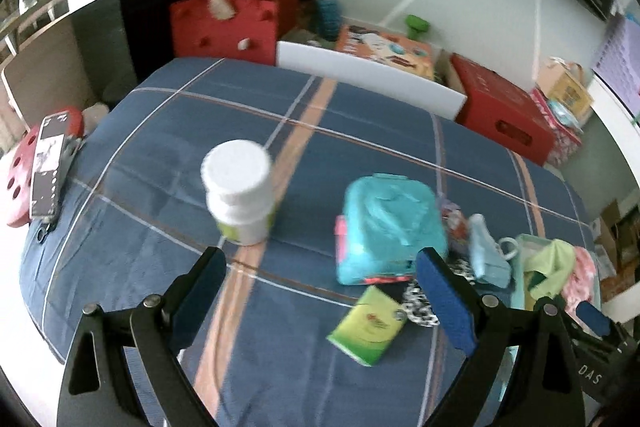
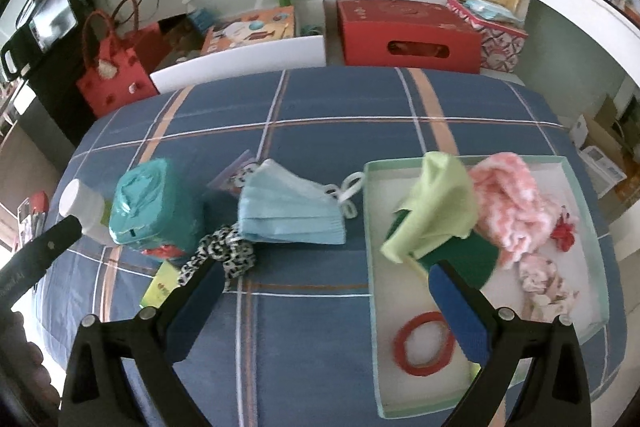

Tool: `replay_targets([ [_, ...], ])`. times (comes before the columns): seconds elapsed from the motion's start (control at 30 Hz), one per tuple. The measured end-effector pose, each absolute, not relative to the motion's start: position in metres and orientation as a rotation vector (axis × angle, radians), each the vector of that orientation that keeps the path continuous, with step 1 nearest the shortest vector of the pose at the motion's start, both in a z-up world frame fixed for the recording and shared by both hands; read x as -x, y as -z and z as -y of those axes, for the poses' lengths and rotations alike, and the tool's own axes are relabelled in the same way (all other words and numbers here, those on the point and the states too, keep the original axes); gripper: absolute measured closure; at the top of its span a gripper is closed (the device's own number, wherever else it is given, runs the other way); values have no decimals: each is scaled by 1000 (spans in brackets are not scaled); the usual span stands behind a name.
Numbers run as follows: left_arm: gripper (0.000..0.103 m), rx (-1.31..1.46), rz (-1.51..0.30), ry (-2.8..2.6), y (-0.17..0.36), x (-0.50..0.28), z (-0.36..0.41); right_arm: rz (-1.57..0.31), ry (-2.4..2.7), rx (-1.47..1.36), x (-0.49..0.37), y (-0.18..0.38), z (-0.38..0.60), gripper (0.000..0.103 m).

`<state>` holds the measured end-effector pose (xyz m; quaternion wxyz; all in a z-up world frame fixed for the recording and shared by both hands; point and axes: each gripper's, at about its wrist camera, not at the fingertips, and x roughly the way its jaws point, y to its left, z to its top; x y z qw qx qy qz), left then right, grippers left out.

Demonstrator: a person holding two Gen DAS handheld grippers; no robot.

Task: Organize soft objects
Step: 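Move the left tool to the green tissue pack while the right approaches the scrunchie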

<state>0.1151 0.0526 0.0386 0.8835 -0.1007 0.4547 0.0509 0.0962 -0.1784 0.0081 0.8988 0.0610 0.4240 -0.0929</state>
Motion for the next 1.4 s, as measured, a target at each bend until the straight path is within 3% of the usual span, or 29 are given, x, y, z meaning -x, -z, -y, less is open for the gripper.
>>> replay_targets([
  [0.47,7,239,-1013,-164,-15,-104,-83,-943,109,-83,-113,18,144,0],
  [1.4,7,130,-1207,-20,32,-123,-33,-1027,123,-111,-126,47,158,0],
])
